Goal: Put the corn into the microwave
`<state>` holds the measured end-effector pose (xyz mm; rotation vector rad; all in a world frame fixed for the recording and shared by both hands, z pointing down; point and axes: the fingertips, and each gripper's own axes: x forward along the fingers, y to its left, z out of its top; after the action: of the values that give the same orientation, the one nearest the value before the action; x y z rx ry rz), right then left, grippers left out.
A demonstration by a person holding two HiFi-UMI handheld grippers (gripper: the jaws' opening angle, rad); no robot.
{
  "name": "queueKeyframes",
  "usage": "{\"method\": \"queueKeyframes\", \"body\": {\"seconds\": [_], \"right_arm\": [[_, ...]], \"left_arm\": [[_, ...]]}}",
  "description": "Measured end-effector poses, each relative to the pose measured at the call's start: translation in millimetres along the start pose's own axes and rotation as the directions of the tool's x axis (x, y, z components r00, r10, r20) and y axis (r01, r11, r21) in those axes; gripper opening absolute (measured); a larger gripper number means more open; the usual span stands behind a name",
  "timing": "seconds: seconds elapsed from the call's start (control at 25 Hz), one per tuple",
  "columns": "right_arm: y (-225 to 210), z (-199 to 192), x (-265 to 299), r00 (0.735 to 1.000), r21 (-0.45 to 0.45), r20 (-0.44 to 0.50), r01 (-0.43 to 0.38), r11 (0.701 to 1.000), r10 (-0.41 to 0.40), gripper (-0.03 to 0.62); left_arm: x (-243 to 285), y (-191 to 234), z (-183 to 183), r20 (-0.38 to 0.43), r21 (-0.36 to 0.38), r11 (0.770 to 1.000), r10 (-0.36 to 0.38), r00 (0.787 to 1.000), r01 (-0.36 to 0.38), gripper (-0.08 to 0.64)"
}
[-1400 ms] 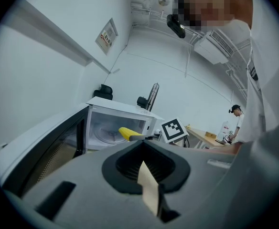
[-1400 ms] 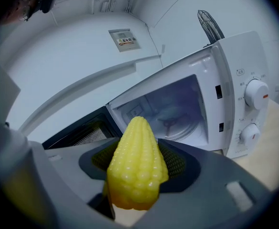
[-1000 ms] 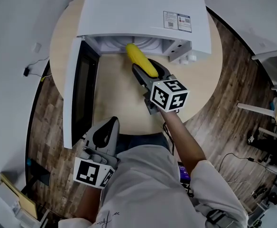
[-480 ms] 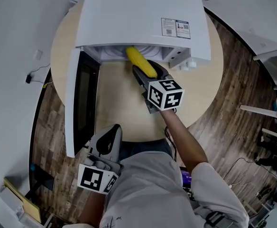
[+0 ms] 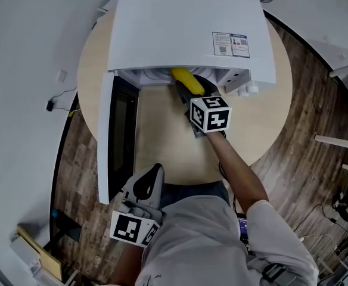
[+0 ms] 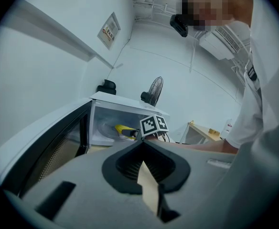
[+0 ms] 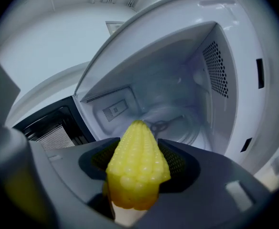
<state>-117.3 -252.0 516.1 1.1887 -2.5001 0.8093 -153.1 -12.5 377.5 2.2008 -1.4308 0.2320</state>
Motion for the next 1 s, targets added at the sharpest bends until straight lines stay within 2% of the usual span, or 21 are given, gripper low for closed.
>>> {"method": "queueKeyframes", "body": {"seconds": [0.2, 0.44, 0.76, 1.0], "right_arm": [[-5.2, -1.7, 17.8, 0.999, -0.024, -0.012, 0.03, 0.999, -0.03, 0.262], [-7.1, 3.4, 32.4, 0.997, -0.087, -0.008, 0.071, 0.994, -0.072, 0.262], [-16.0, 5.7, 48.2, 0.993, -0.136, -0.004, 0.12, 0.983, -0.121, 0.262], [-14.9, 12.4, 61.2, 0.989, -0.227, 0.01, 0.144, 0.963, -0.145, 0.262]], "left_arm": [[-3.9, 3.4, 6.1, -0.002, 0.008, 1.0, 0.012, 1.0, -0.012, -0.008], [-0.8, 8.4, -1.2, -0.006, -0.03, 0.999, 0.025, 1.0, -0.025, -0.006], [-2.8, 13.9, 4.1, -0.005, -0.039, 0.998, 0.041, 0.999, -0.041, -0.006], [-5.2, 18.4, 2.3, -0.008, -0.035, 0.997, 0.063, 0.998, -0.063, -0.005]]}}
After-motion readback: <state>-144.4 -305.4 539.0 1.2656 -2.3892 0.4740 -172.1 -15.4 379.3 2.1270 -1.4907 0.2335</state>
